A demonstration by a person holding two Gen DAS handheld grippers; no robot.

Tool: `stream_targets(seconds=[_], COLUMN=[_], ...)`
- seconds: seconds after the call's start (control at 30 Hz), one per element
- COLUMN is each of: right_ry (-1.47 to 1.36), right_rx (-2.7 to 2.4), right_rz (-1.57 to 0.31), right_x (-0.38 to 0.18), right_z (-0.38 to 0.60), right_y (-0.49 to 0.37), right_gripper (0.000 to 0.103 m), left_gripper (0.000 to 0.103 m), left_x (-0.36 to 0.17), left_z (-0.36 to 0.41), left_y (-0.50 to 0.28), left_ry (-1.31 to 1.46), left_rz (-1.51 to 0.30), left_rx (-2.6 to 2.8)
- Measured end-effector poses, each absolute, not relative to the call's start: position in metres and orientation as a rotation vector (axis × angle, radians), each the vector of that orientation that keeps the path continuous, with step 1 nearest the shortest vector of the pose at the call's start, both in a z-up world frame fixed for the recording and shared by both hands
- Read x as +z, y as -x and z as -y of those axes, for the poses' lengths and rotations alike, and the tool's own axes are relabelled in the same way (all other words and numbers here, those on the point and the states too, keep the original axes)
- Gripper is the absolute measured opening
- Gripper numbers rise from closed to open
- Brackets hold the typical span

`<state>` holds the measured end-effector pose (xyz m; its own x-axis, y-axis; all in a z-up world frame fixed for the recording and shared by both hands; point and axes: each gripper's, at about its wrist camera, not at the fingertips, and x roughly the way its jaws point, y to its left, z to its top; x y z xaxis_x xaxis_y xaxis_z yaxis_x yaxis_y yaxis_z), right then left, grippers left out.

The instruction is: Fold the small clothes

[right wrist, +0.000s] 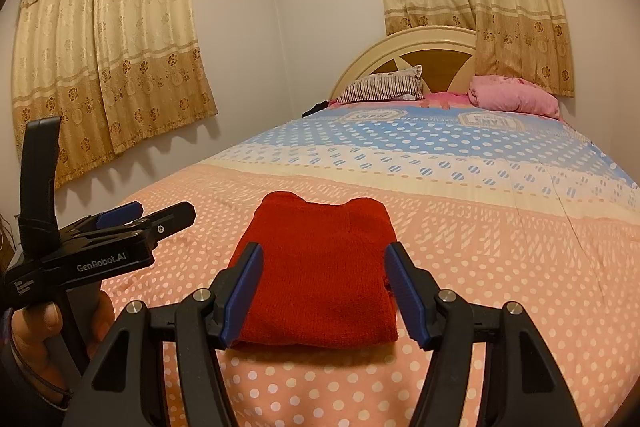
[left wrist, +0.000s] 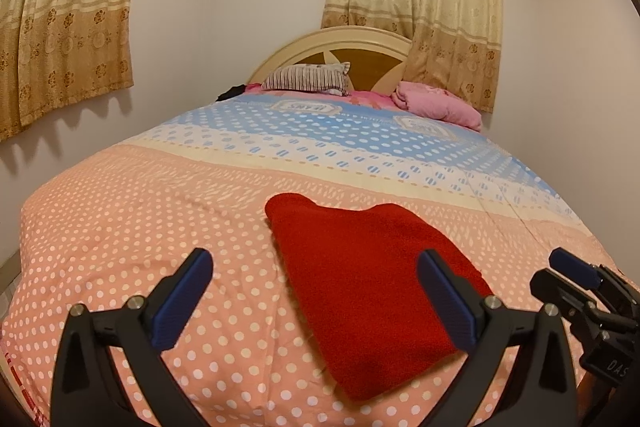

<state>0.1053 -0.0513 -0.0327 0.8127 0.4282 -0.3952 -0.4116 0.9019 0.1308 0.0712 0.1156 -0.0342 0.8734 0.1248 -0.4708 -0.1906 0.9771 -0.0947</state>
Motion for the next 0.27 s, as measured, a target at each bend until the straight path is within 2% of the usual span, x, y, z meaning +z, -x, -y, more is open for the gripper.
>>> stream_targets(seconds=[0.27], right_ry=[-0.037], right_rx=[0.447], right_rz=[-0.442], right_x=[-0.0327], right_z=[0.0507], right_y=[-0.1051], right_gripper=[0.064], left_gripper=[0.103], left_x=[-0.0385], left_z=[-0.1144], left_y=[-0.0717], left_ry=[0.118], left_rz=[-0.488], left_rx=[0.176])
